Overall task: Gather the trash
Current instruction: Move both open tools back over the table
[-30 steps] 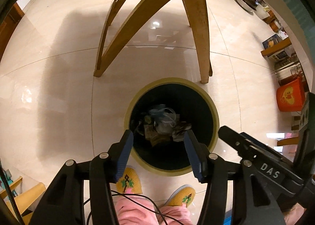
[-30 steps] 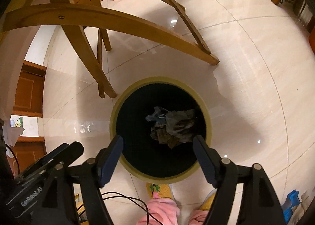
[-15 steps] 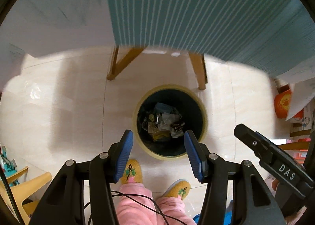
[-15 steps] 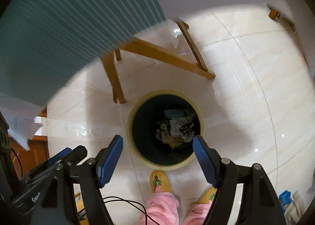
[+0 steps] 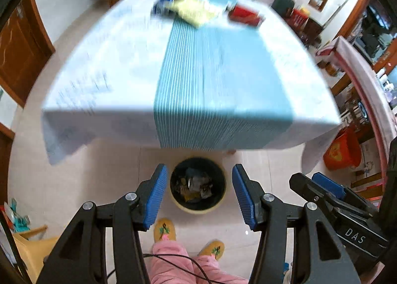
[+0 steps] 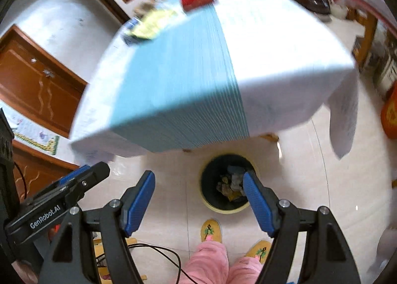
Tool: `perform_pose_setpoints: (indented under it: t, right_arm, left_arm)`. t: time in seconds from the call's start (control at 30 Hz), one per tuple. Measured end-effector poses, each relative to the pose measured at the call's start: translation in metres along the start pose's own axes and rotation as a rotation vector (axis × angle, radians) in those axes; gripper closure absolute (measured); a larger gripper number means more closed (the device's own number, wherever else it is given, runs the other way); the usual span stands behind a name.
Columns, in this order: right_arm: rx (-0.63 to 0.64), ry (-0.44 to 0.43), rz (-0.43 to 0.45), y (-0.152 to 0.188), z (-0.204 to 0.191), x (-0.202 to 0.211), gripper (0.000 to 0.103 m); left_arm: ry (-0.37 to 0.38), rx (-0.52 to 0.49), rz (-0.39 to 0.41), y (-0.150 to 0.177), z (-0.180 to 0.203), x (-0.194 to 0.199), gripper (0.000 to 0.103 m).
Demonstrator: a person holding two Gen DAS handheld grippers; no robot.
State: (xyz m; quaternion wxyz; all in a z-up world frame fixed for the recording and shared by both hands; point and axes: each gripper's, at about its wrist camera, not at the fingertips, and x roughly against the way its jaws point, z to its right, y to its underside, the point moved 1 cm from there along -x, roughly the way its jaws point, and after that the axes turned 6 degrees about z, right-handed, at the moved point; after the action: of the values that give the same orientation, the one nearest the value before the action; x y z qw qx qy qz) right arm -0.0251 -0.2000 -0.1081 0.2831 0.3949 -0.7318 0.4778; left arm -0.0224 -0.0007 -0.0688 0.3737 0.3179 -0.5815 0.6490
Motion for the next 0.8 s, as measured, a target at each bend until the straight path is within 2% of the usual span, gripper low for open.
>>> perform_pose_setpoints:
  t: [0.2, 0.4, 0.63, 0.8]
  right_arm:
    - [0.093, -0.067, 0.095, -0.028, -0.024, 0.063, 0.029]
    - [0.190, -0.107, 0.177, -0.047, -0.045, 0.091, 0.029]
    - [0.231, -0.120, 0.231, -0.072, -0.049, 0.103, 0.029]
    - [0.229, -0.096, 0.248, -0.092, -0.048, 0.096, 0.029]
  left_arm:
    - [-0.024, 0.006, 0.099, -0.030, 0.000, 0.067, 0.044]
    - [-0.053, 0.067, 0.158, -0.051, -0.006, 0.107, 0.043]
    - [-0.085, 0.119, 0.198, -0.076, -0.021, 0.117, 0.043]
    - [-0.094, 0.115, 0.216, -0.106, -0.035, 0.102, 0.040]
